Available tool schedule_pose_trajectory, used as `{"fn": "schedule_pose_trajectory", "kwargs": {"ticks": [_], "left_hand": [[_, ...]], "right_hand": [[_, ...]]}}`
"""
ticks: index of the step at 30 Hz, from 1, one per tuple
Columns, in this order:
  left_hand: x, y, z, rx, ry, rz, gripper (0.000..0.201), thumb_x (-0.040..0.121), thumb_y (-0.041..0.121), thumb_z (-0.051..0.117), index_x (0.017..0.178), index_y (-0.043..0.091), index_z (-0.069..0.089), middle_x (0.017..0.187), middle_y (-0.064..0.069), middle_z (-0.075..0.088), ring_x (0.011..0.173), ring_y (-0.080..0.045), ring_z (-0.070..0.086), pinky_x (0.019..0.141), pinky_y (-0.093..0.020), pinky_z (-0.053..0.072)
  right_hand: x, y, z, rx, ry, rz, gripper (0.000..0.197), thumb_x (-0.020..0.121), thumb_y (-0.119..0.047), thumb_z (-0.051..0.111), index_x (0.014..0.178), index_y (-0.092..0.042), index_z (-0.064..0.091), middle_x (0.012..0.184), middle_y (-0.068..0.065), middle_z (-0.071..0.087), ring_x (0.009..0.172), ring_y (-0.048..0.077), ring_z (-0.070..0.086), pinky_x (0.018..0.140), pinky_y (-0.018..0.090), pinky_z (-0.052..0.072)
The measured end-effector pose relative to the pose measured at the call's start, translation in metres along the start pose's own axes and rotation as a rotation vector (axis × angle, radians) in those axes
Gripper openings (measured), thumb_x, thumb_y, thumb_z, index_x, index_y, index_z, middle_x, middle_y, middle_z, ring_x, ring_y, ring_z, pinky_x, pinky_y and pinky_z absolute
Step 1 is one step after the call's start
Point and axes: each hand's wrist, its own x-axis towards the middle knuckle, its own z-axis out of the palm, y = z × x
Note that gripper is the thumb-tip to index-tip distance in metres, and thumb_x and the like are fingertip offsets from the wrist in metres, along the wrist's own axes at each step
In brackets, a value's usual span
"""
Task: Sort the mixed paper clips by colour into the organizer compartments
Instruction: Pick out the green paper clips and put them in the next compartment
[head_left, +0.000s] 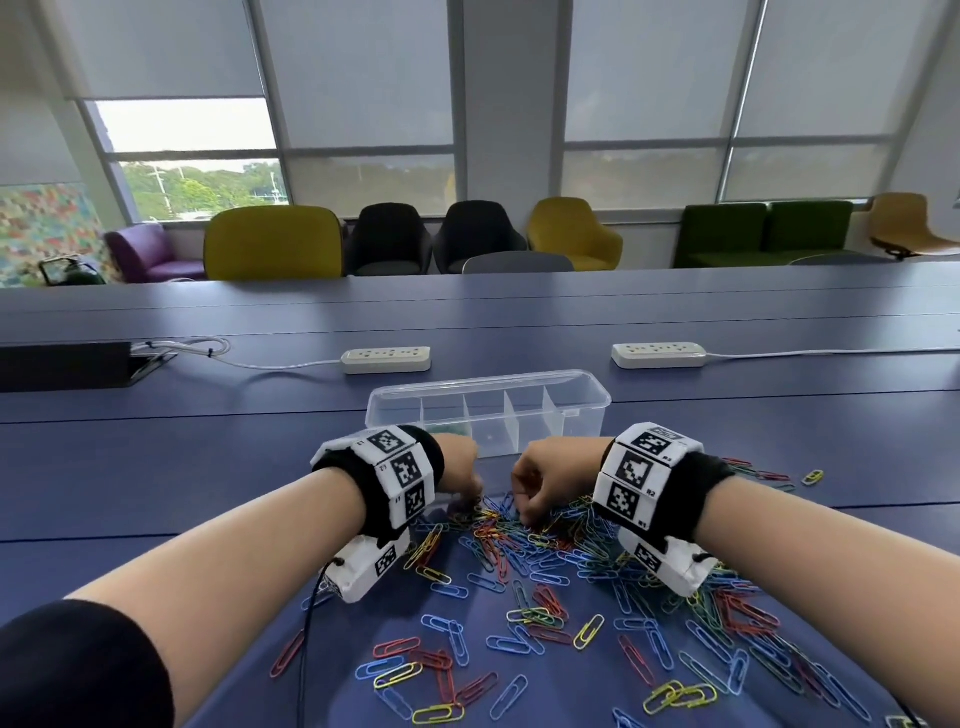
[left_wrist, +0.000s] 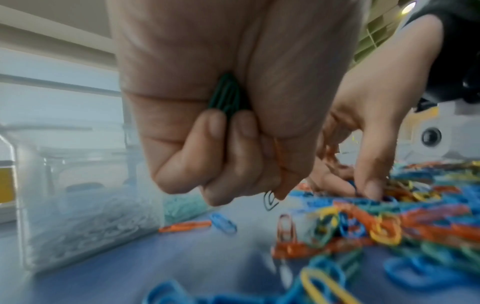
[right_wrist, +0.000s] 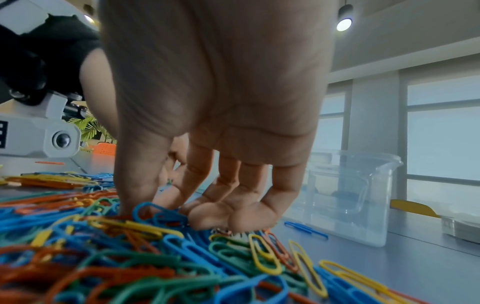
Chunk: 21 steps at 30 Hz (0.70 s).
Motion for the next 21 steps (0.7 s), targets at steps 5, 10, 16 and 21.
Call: {"fn": "schedule_pose_trajectory", "kwargs": {"ticks": [5,10,16,21], "left_hand": [[-0.023,-0.018,-0.016,-0.961,-0.005,-0.004,0.031,0.092,0.018,0.032,0.061,0.019,0.031,0.045,0.006,0.031,0.034,-0.007,0.024,0.038,-0.012,0.019],[-0.051,-0.036,-0.007,-1.969,-0.163,0.219,0.023,0.078,0.014,0.026,0.055,0.017,0.032,0.045,0.004,0.023,0.031,-0.007,0.02,0.038,-0.01,0.012],[-0.05,-0.033,0.024,-2.37,-0.232,0.129,0.03,0.078,0.015,0.036,0.048,0.016,0.034,0.043,0.004,0.027,0.027,-0.009,0.027,0.031,-0.015,0.013],[-0.052,-0.025,0.032,-2.485,-0.204,0.054,0.025,0.077,0.008,0.039,0.054,0.014,0.038,0.043,0.003,0.029,0.026,-0.009,0.027,0.027,-0.016,0.015]], "right_hand": [[-0.002,0.001,0.001,0.047,0.025,-0.001,0.018,0.079,-0.025,0.074,0.075,-0.024,0.056,0.068,-0.011,0.054,0.062,0.005,0.049,0.062,0.022,0.04],[-0.001,-0.002,0.004,0.048,0.0,0.004,0.02,0.082,-0.023,0.07,0.068,-0.023,0.057,0.065,-0.01,0.055,0.06,0.002,0.049,0.059,0.016,0.039],[-0.011,-0.01,-0.008,-0.118,0.103,-0.015,0.023,0.086,-0.01,0.059,0.07,-0.023,0.048,0.067,-0.01,0.048,0.064,0.011,0.047,0.057,0.017,0.035],[-0.03,-0.013,-0.02,-0.07,0.09,-0.047,0.027,0.09,-0.006,0.048,0.112,-0.015,0.062,0.063,-0.01,0.043,0.055,0.005,0.039,0.054,0.018,0.031]]}}
